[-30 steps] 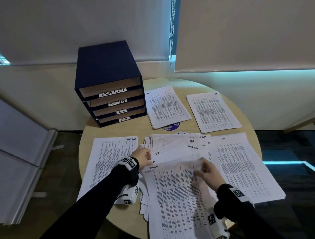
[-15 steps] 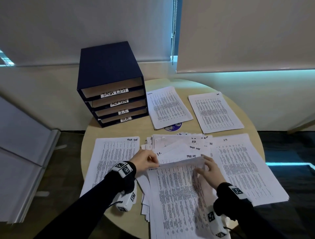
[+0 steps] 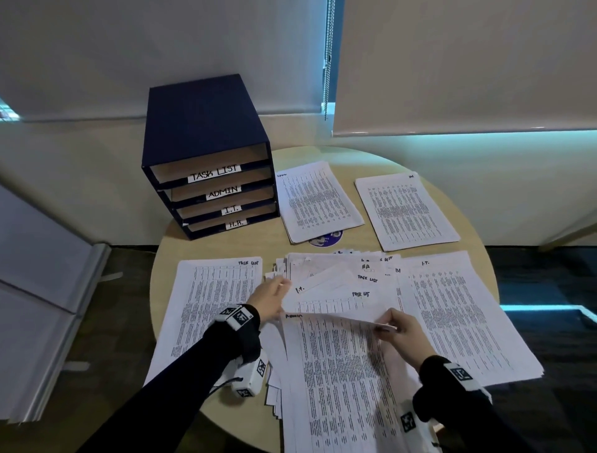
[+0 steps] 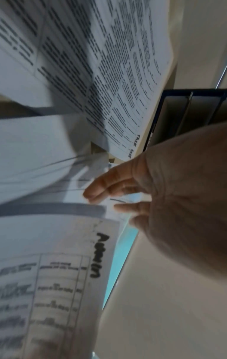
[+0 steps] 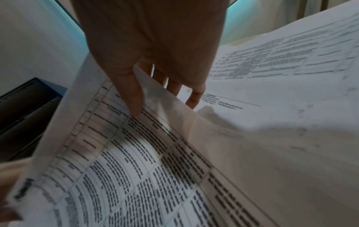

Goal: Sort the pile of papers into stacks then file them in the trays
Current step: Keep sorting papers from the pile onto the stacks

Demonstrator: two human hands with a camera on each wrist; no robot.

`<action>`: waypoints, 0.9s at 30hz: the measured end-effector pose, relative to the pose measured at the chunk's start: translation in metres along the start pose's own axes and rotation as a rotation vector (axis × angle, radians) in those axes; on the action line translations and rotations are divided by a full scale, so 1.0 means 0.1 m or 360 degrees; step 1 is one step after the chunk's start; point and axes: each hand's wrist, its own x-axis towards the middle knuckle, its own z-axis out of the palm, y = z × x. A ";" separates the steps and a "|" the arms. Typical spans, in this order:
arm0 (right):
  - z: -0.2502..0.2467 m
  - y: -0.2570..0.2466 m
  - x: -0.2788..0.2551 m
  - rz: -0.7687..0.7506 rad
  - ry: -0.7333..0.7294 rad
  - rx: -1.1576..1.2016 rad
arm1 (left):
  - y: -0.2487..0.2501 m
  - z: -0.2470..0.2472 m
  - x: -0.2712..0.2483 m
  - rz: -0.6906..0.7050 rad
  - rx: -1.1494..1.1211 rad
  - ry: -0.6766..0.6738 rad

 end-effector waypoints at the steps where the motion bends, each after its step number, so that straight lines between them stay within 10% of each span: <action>1: -0.01 0.01 -0.01 0.0003 0.0003 0.0031 | -0.05 0.00 0.05 -0.0026 0.0146 0.0068; 13: -0.12 0.05 -0.04 0.0290 0.0091 0.0321 | -0.17 0.18 0.11 -0.0293 0.0750 0.0250; 27: -0.19 -0.04 -0.01 0.0237 0.0125 0.0270 | 0.20 0.17 0.03 0.0057 -0.0084 -0.0084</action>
